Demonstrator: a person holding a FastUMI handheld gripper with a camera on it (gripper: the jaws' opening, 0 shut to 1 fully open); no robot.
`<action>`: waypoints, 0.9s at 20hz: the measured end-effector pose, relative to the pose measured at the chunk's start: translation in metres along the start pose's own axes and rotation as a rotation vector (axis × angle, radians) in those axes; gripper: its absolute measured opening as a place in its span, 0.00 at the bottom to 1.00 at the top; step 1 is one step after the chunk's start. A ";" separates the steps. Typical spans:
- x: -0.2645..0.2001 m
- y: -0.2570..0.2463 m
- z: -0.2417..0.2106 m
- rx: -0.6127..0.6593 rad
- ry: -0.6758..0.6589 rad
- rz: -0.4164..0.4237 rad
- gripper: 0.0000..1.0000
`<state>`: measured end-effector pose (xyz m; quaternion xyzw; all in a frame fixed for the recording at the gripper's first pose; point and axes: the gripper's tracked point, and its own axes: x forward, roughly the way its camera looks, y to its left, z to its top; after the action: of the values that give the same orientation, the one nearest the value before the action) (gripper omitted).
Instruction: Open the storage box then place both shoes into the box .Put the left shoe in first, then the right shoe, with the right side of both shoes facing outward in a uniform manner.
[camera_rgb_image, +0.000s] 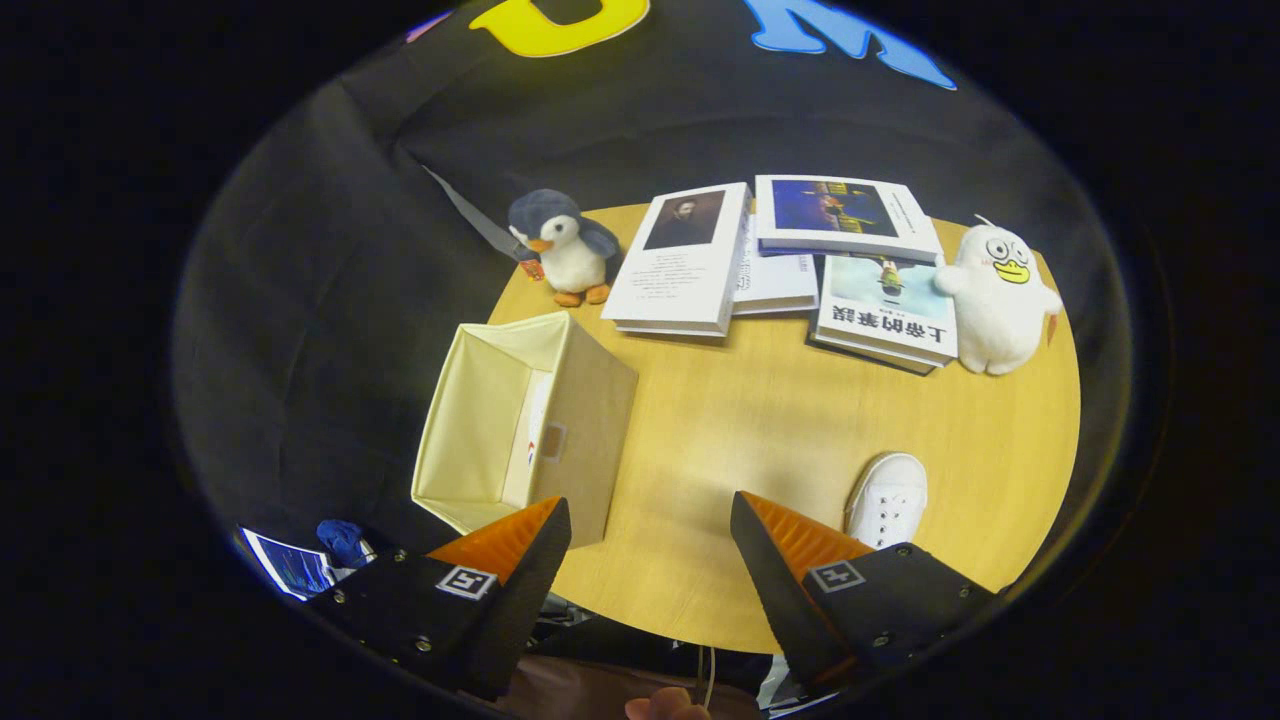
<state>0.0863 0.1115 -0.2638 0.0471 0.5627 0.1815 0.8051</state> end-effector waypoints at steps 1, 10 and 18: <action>-0.001 -0.011 -0.004 0.014 0.002 -0.017 0.98; -0.014 -0.107 -0.042 0.145 0.035 -0.145 0.97; -0.010 -0.179 -0.087 0.211 0.116 -0.238 0.97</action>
<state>0.0455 -0.0698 -0.3363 0.0539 0.6258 0.0270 0.7777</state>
